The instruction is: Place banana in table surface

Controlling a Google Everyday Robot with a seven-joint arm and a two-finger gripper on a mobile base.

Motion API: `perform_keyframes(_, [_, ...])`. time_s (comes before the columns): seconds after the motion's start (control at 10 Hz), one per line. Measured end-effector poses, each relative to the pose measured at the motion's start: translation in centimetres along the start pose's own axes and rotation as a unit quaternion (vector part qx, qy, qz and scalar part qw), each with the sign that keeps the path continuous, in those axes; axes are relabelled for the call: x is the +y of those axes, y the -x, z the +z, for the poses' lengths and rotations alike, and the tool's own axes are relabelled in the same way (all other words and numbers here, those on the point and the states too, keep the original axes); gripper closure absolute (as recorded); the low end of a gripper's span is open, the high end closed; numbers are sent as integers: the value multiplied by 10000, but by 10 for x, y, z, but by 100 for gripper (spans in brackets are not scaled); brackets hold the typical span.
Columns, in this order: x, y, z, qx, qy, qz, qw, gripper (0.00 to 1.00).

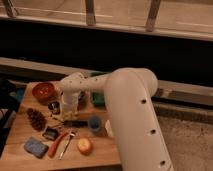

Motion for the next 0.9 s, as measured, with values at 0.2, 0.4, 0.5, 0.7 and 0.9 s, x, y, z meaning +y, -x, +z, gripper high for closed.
perform_keyframes(0.2, [2, -2, -6, -37, 160, -23, 9999, 90])
perform_keyframes(0.4, [2, -5, -15, -71, 273, -23, 9996, 100])
perform_keyframes(0.5, [4, -8, -20, -110, 352, -30, 9993, 100])
perform_keyframes(0.7, [6, -9, -44, -346, 549, 16, 9979, 100])
perform_keyframes(0.9, [13, -8, -85, -722, 687, 20, 9950, 100])
